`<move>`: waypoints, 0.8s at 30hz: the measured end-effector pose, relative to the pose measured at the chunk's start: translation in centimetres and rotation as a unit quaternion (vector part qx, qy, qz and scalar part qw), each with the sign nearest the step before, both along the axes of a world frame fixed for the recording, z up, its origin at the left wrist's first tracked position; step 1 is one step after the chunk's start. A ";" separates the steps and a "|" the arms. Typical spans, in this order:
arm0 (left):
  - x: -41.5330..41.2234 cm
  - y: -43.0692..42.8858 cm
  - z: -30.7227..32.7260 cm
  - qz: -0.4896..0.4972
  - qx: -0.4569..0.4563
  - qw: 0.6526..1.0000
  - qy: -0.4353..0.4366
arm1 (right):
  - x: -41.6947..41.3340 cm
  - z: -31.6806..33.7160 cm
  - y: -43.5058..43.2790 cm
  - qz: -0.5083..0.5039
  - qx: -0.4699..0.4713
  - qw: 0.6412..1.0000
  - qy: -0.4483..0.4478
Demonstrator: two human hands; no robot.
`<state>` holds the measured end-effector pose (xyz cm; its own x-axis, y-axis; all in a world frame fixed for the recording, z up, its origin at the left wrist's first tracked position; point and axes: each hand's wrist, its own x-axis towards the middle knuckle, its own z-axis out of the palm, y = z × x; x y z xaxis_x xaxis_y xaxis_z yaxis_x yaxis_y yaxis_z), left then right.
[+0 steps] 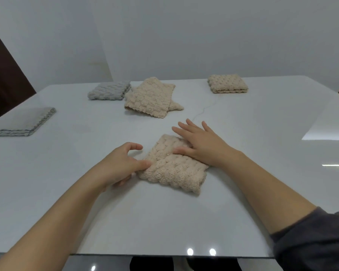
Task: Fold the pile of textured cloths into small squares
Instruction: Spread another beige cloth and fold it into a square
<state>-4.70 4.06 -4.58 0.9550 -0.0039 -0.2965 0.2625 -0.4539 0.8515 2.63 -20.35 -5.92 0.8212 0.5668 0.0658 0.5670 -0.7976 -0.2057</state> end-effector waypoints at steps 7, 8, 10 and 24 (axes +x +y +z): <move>-1.8 -0.3 -0.2 0.107 0.019 0.994 -0.001 | -0.2 -0.6 0.4 -0.025 0.048 0.998 0.010; -2.1 -0.4 0.0 0.106 0.061 0.992 -0.019 | -0.2 -0.7 0.3 -0.030 0.072 0.997 0.012; -2.3 -0.9 0.5 0.078 0.216 0.970 -0.083 | -0.2 -1.0 0.1 -0.044 0.125 0.991 0.013; 1.8 -6.3 -1.9 -0.219 0.351 0.894 -0.171 | -4.8 0.8 -2.8 -0.151 0.393 0.903 0.084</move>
